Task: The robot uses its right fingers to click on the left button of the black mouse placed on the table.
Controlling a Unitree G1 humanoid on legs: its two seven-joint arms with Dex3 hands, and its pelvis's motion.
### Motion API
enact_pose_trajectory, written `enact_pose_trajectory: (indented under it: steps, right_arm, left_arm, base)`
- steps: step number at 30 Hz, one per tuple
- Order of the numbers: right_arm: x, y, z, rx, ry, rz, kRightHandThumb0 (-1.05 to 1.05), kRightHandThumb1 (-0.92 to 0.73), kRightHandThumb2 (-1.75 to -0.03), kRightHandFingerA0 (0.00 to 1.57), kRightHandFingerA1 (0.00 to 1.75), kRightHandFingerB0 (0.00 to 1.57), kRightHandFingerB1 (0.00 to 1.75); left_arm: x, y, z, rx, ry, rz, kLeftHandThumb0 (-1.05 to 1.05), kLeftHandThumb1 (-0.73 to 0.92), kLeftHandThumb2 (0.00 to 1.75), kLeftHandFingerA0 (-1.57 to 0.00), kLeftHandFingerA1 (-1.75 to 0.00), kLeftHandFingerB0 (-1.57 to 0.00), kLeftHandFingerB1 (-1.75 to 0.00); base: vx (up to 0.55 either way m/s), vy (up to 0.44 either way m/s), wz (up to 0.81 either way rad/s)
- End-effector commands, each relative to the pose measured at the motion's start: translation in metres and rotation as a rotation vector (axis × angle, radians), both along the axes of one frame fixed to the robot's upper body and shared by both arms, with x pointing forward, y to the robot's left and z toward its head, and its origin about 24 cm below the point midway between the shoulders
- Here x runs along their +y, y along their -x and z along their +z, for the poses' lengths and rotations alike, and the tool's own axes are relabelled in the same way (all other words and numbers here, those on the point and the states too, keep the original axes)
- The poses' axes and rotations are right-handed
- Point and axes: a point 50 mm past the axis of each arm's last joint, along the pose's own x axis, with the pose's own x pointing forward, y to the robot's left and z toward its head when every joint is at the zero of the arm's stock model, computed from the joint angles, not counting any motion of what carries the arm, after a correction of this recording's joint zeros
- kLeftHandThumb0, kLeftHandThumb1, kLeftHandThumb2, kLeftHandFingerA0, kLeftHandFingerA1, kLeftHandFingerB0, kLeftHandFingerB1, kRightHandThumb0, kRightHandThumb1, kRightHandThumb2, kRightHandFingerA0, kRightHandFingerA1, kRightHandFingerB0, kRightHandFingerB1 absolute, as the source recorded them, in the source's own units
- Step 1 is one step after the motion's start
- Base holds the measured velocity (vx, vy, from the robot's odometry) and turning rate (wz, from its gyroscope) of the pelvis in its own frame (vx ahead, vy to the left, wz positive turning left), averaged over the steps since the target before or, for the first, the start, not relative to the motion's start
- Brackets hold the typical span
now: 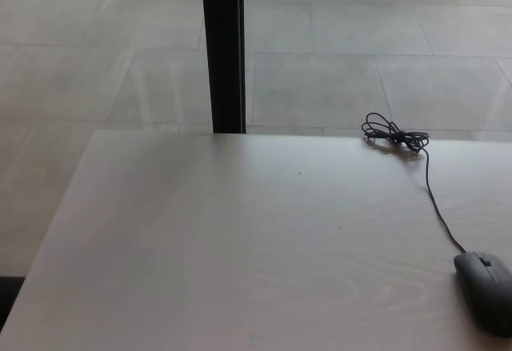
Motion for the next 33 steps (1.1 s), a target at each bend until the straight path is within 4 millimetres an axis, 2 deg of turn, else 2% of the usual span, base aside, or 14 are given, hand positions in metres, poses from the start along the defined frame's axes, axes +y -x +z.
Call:
enact_pose_trajectory:
  steps: [1, 9, 10, 11, 16, 17, 18, 19, 25, 26, 28, 30, 31, 33]
  right_arm:
    - [-0.011, 0.016, 0.007, -0.067, -0.097, -0.242, -0.53, -0.67, -0.59, 0.86, 0.86, 0.37, 0.38]
    - [-0.022, 0.023, 0.014, -0.066, -0.105, -0.385, -0.6, -0.75, -0.63, 0.8, 0.85, 0.44, 0.41]
    - [-0.025, 0.024, 0.017, -0.088, -0.111, -0.402, -0.56, -0.6, -1.01, 0.76, 0.89, 0.36, 0.57]
    - [-0.029, 0.025, 0.018, -0.117, -0.123, -0.461, -0.58, -0.73, -0.62, 0.83, 1.07, 0.5, 0.48]
    - [-0.053, 0.012, 0.046, -0.278, -0.139, -0.627, -0.6, -0.7, -0.63, 0.82, 1.41, 0.44, 0.46]
    - [-0.057, 0.002, 0.059, -0.348, -0.102, -0.597, -0.6, -0.7, -0.67, 0.91, 1.73, 0.43, 0.48]
    - [-0.06, -0.006, 0.069, -0.394, -0.079, -0.572, -0.6, -0.72, -0.63, 0.8, 1.39, 0.41, 0.41]
    - [-0.063, -0.013, 0.08, -0.427, -0.041, -0.531, -0.59, -0.71, -0.67, 0.91, 1.63, 0.43, 0.41]
    - [-0.075, -0.067, 0.147, -0.571, 0.138, -0.347, -0.62, -0.71, -0.65, 1.06, 1.56, 0.4, 0.36]
    - [-0.073, -0.076, 0.159, -0.6, 0.146, -0.325, -0.61, -0.68, -0.65, 1.06, 1.64, 0.36, 0.36]
    - [-0.061, -0.096, 0.189, -0.662, 0.213, -0.214, -0.6, -0.75, -0.62, 0.93, 1.68, 0.32, 0.34]
    - [-0.047, -0.11, 0.213, -0.67, 0.304, -0.111, -0.41, -0.54, -1.0, 0.64, 0.82, 0.13, 0.46]
    - [-0.029, -0.119, 0.234, -0.71, 0.378, 0.009, -0.68, -0.63, -0.96, 0.31, 0.55, 0.23, 0.45]
    - [-0.008, -0.13, 0.251, -0.738, 0.46, 0.121, -0.68, -0.71, -0.64, 0.74, 0.89, 0.34, 0.35]
  left_arm:
    - [0.018, 0.006, 0.015, -0.176, 0.005, 0.198, -0.6, 0.77, 0.63, -0.65, -0.65, -0.45, -0.45]
    - [0.019, 0.004, 0.015, -0.184, -0.001, 0.199, -0.63, 0.77, 0.62, -0.68, -0.66, -0.46, -0.44]
    - [0.019, 0.005, 0.015, -0.176, -0.003, 0.199, -0.62, 0.77, 0.62, -0.71, -0.65, -0.47, -0.44]
    - [0.019, 0.005, 0.015, -0.165, -0.004, 0.207, -0.65, 0.75, 0.62, -0.74, -0.64, -0.5, -0.43]
    - [0.018, 0.004, 0.014, -0.165, 0.001, 0.196, -0.59, 0.77, 0.63, -0.73, -0.64, -0.48, -0.43]
    - [0.018, 0.003, 0.013, -0.174, 0.009, 0.215, -0.6, 0.76, 0.62, -0.7, -0.65, -0.49, -0.44]
    - [0.018, 0.003, 0.013, -0.18, 0.014, 0.222, -0.6, 0.77, 0.62, -0.7, -0.65, -0.48, -0.45]
    - [0.017, 0.003, 0.013, -0.178, 0.013, 0.207, -0.62, 0.79, 0.64, -0.66, -0.62, -0.45, -0.43]
    - [0.017, 0.003, 0.013, -0.196, 0.019, 0.217, -0.63, 0.73, 0.61, -0.72, -0.65, -0.49, -0.44]
    - [0.017, 0.003, 0.013, -0.184, 0.011, 0.201, -0.65, 0.59, 0.97, -0.63, -0.69, -0.43, -0.56]
    - [0.018, 0.002, 0.014, -0.178, 0.002, 0.19, -0.64, 0.76, 0.62, -0.69, -0.64, -0.49, -0.44]
    - [0.017, 0.001, 0.013, -0.179, 0.004, 0.193, -0.64, 0.75, 0.62, -0.66, -0.63, -0.49, -0.44]
    - [0.017, 0.001, 0.013, -0.171, 0.008, 0.201, -0.61, 0.76, 0.63, -0.68, -0.61, -0.49, -0.44]
    - [0.015, 0.001, 0.012, -0.189, 0.022, 0.207, -0.61, 0.75, 0.62, -0.67, -0.6, -0.48, -0.45]
  base:
    - [0.0, 0.0, 0.0]
    - [0.0, 0.0, 0.0]
    - [0.0, 0.0, 0.0]
    - [0.0, 0.0, 0.0]
    - [0.0, 0.0, 0.0]
    - [0.0, 0.0, 0.0]
    - [0.0, 0.0, 0.0]
    - [0.0, 0.0, 0.0]
    - [0.0, 0.0, 0.0]
    - [0.0, 0.0, 0.0]
    - [0.0, 0.0, 0.0]
    - [0.0, 0.0, 0.0]
    - [0.0, 0.0, 0.0]
    - [0.0, 0.0, 0.0]
